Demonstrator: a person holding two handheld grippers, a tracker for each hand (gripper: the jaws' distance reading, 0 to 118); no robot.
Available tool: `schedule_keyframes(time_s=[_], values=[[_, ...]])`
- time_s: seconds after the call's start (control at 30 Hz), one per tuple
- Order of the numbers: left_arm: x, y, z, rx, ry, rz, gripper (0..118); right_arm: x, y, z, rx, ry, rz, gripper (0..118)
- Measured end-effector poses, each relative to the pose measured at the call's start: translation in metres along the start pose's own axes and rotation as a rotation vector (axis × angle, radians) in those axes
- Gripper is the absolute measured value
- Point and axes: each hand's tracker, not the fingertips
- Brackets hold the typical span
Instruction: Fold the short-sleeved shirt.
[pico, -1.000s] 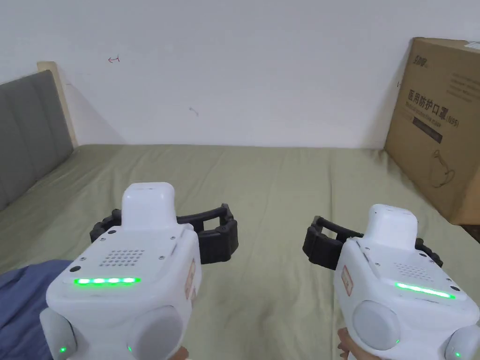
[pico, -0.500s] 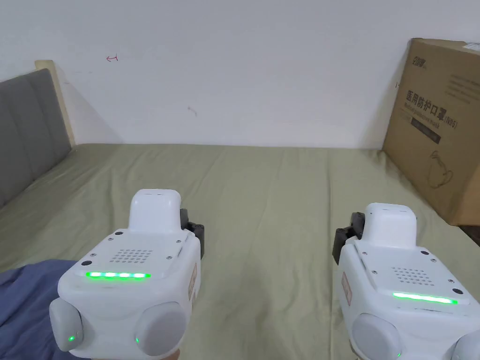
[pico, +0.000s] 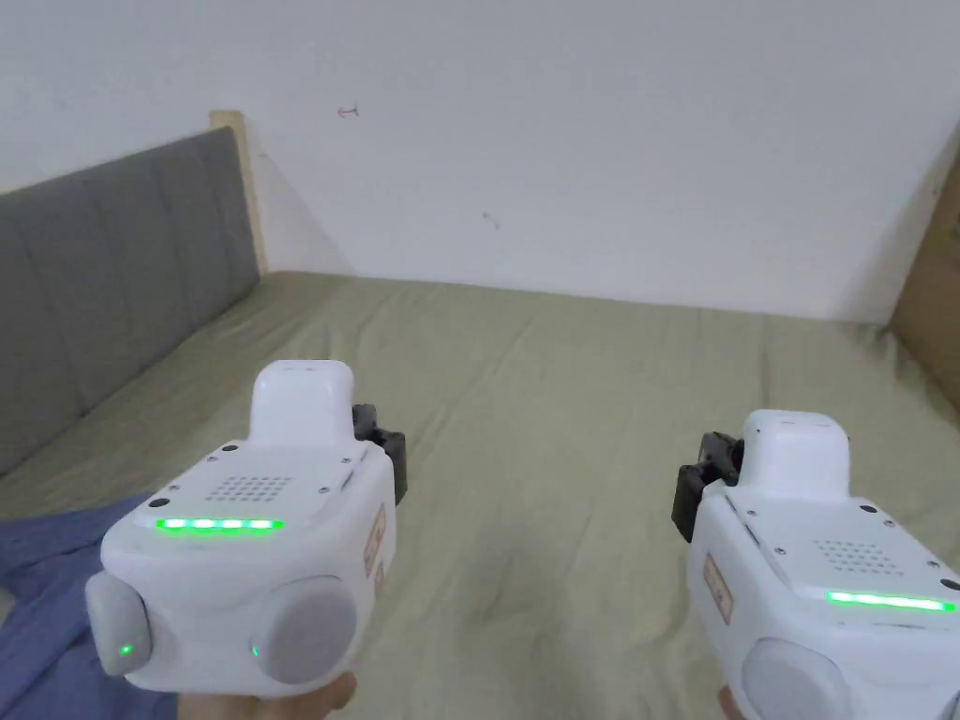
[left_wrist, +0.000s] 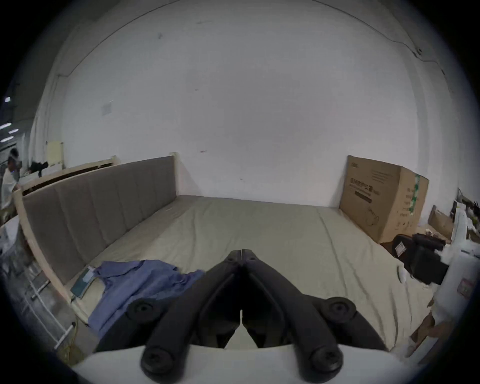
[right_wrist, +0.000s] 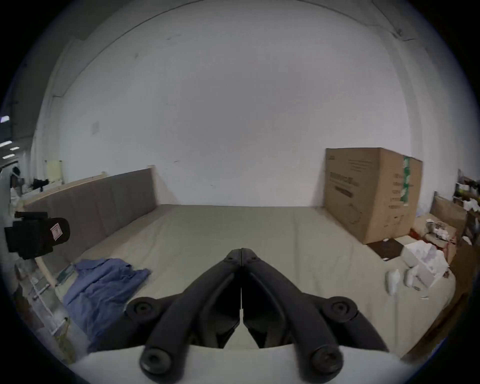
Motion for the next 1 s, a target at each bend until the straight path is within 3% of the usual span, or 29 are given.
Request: schedule_keyframes(time_s=[0.13,0.3,0.53,0.67,0.7,0.73,0.77,0.8,0.83,0.9,1.0], values=[[-0.043,-0.002,0.019,0.004,0.172,-0.01,0,-0.044,-0.007,-0.013,-0.032,0.132,0.055,0],[-0.09,-0.008,0.034,-0.01,0.26,0.081,0,-0.087,-0.016,-0.021,-0.082,0.274,0.074,0],[-0.122,-0.023,0.017,-0.073,0.304,0.085,0,-0.115,-0.027,-0.034,-0.132,0.327,0.1,0],[-0.146,-0.052,-0.039,-0.295,0.199,0.143,1,-0.118,-0.034,-0.047,-0.173,0.321,0.101,0],[-0.152,-0.065,-0.059,-0.359,0.189,0.13,9,-0.118,-0.037,-0.05,-0.184,0.317,0.1,0],[-0.156,-0.078,-0.08,-0.423,0.18,0.119,26,-0.118,-0.039,-0.054,-0.199,0.313,0.099,0],[-0.159,-0.092,-0.099,-0.503,0.169,0.103,53,-0.119,-0.042,-0.058,-0.218,0.307,0.1,0],[-0.162,-0.105,-0.115,-0.561,0.166,0.103,68,-0.118,-0.046,-0.063,-0.235,0.303,0.106,0],[-0.164,-0.116,-0.127,-0.571,0.131,0.142,75,-0.118,-0.049,-0.067,-0.248,0.296,0.115,0],[-0.167,-0.13,-0.146,-0.612,0.093,0.211,77,-0.118,-0.057,-0.078,-0.291,0.284,0.143,0],[-0.166,-0.143,-0.172,-0.644,0.092,0.199,100,-0.117,-0.07,-0.093,-0.352,0.271,0.161,0]])
